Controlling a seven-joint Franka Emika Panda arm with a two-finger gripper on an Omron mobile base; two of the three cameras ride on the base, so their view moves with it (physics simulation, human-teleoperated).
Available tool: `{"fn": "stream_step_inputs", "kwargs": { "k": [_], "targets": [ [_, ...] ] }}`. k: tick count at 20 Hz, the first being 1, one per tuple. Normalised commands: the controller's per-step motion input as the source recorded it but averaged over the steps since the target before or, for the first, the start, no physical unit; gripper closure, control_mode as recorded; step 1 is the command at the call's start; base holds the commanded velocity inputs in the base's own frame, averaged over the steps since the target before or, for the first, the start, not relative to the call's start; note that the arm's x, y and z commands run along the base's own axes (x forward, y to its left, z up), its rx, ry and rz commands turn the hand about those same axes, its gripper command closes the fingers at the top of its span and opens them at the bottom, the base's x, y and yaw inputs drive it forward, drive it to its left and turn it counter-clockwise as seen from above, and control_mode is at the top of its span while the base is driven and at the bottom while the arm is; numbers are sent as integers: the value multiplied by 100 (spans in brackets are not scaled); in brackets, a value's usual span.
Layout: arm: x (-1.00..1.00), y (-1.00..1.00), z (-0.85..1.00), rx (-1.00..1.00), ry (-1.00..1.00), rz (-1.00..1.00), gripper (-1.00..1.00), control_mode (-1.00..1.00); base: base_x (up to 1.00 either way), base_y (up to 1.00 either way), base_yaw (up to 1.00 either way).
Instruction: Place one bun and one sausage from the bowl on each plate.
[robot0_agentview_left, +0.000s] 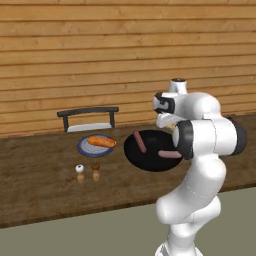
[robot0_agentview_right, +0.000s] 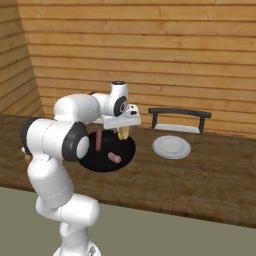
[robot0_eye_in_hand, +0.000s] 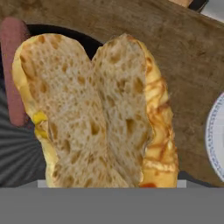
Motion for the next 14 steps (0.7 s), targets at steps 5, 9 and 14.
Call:
{"fn": "stream_step_inputs", "kwargs": {
  "k": [5,9,14],
  "targets": [
    [0,-94,10,-1,8,0,100,-100,0,0,0],
    [4,-94,-2,0,16,0,100,-100,0,0,0],
    [3,-72,-15,0,16,-2,100,-100,0,0,0]
  ]
}}
